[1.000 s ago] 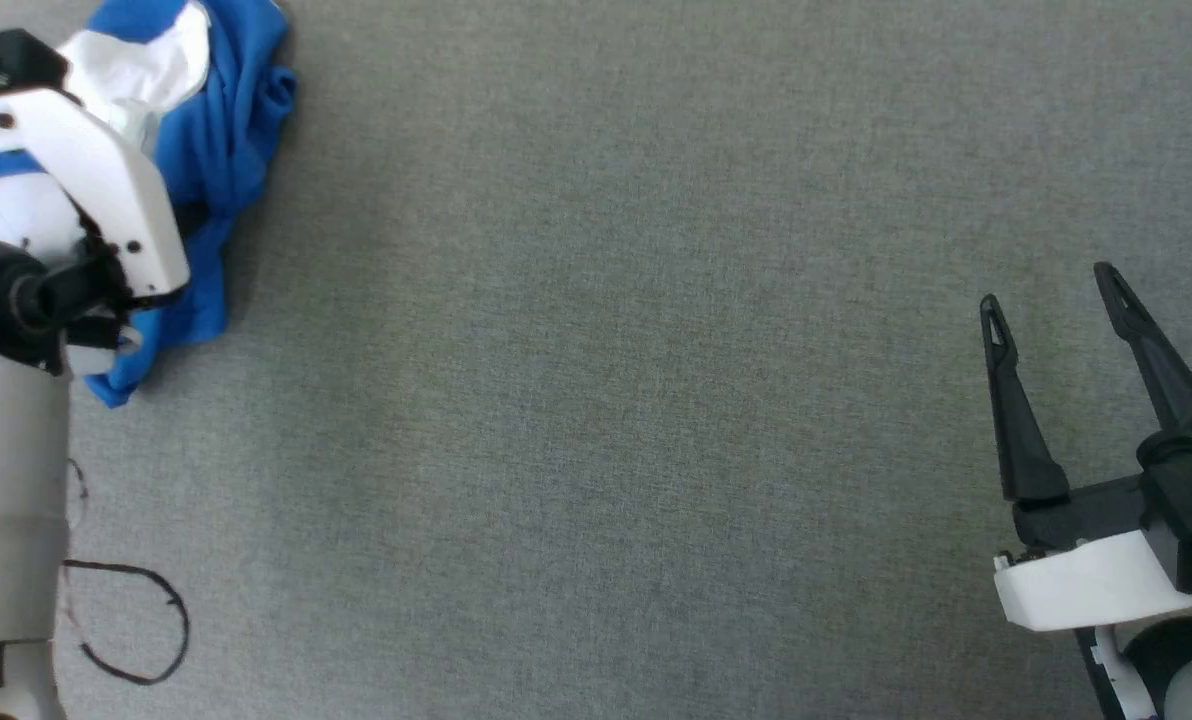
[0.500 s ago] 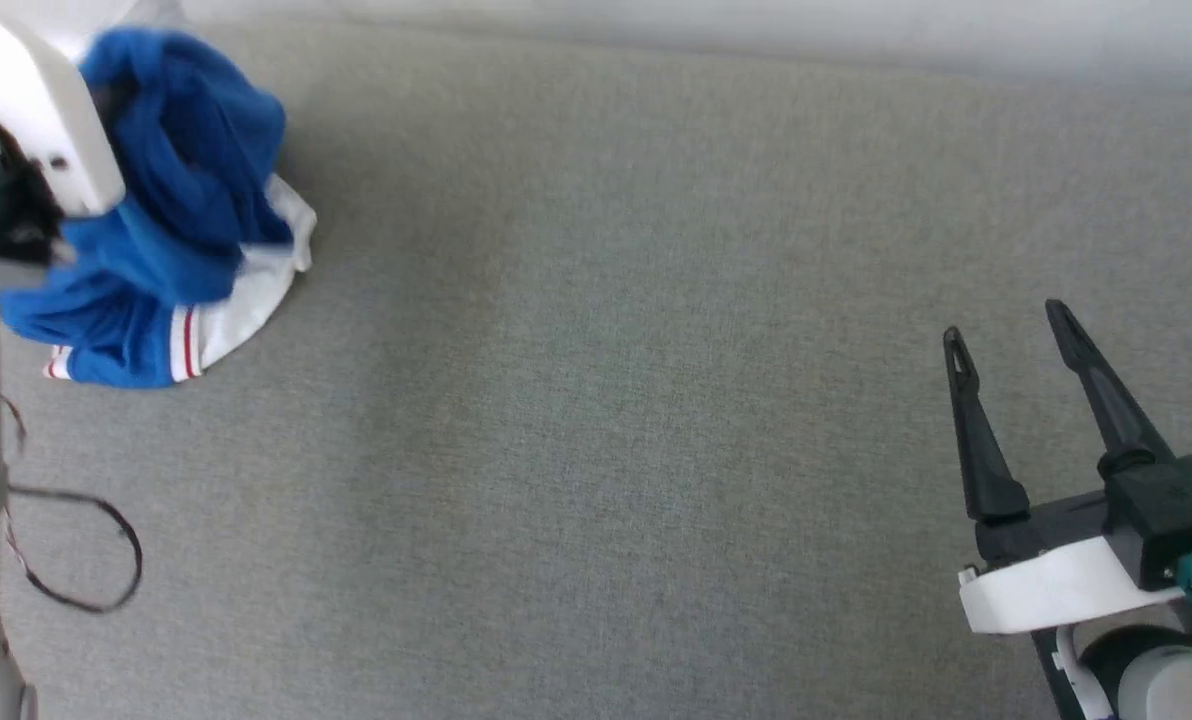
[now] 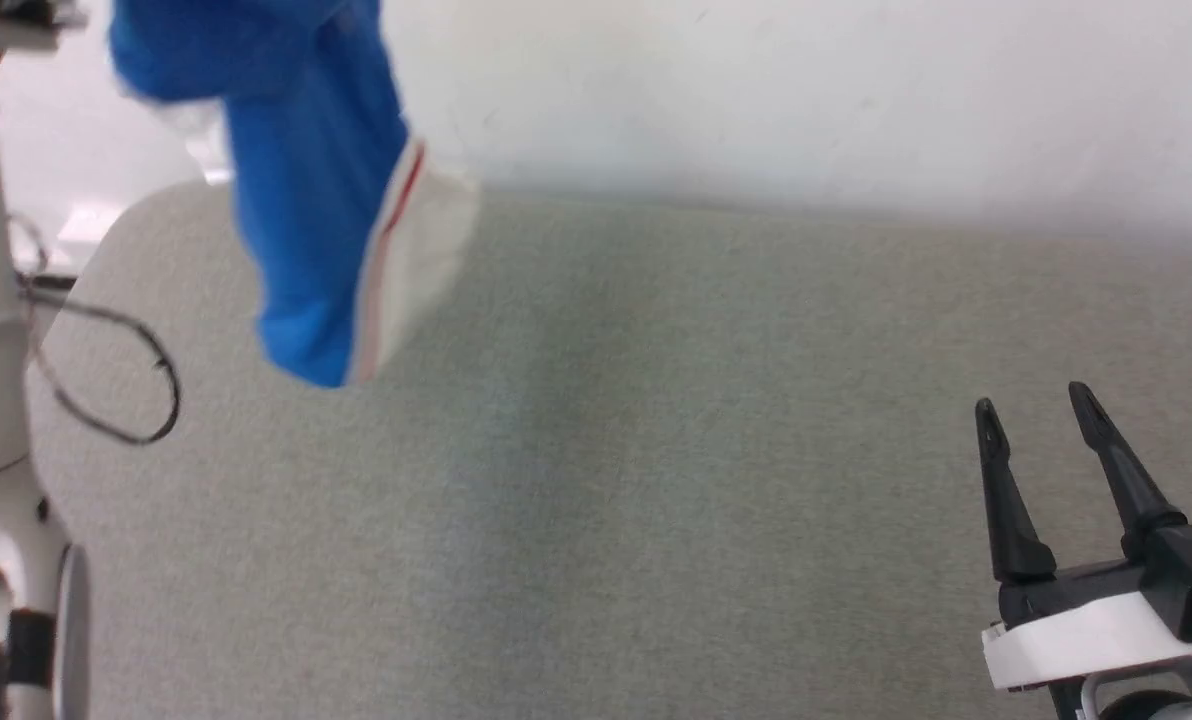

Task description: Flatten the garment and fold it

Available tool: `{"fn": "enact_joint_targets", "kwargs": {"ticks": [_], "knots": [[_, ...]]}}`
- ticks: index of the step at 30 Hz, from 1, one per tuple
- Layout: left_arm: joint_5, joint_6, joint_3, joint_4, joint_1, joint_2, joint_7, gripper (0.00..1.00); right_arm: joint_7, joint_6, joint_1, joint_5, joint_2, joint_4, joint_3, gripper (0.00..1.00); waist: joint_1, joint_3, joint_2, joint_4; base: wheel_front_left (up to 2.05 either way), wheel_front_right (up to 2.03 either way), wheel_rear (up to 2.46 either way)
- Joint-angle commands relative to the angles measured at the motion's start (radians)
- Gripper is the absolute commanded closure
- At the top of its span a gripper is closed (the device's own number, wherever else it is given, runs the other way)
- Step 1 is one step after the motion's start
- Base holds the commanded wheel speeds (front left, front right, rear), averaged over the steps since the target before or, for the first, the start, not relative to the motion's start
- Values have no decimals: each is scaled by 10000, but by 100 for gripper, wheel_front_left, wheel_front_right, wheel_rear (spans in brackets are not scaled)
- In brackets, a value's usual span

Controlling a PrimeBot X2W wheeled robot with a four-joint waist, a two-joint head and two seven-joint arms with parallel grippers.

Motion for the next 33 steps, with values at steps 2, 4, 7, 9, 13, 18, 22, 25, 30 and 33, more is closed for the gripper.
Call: {"fn": "enact_joint_targets", "kwargs": {"ticks": [2, 4, 7, 9, 13, 18, 22, 25, 30, 33], "knots": [[-277, 51, -55, -148, -466, -381, -85, 100, -93, -9, 159, 121, 28, 30, -31, 0, 2, -638, -1, -621, 0, 0, 0], [-488, 60, -107, -228, -796, -734, -81, 100, -111, -9, 215, 164, 28, 42, -13, 0, 2, -727, -1, -791, 0, 0, 0], [-704, 89, -302, -413, -1069, -1249, -24, 100, -132, -9, 254, 211, 29, 65, -8, 0, 2, -845, -1, -1085, 0, 0, 0], [-764, 116, -518, -566, -1087, -1535, 94, 100, -136, -9, 260, 231, 29, 45, -42, 0, 2, -862, -1, -1277, 0, 0, 0], [-702, 210, -1074, -980, -725, -2057, 233, 100, -128, -9, 207, 241, 29, -57, -238, 0, 2, -798, -1, -1637, 0, 0, 0], [-566, 551, -1760, -1593, 446, -2630, 280, 100, -74, -9, 133, 247, 29, -178, -458, 0, 2, -571, -1, -2073, 0, 0, 0], [-566, 856, -2346, -2100, 1861, -2928, 228, 100, -48, -9, 113, 301, 29, -266, -531, 0, 2, -308, -1, -2377, 0, 0, 0], [-505, 979, -2927, -2436, 3143, -3035, 114, 100, -30, -9, 133, 356, 29, -366, -527, 0, 2, -58, -1, -2552, 0, 0, 0], [73, 1187, -3807, -2463, 5272, -2902, -533, 100, -71, -9, 67, 450, 29, -399, -484, 0, 2, 366, -1, -2748, 0, 0, 0], [518, 1358, -4116, -1888, 6311, -2717, -1192, 100, -98, -9, -3, 476, 29, -358, -409, 0, 2, 577, -1, -2825, 0, 0, 0]]}}
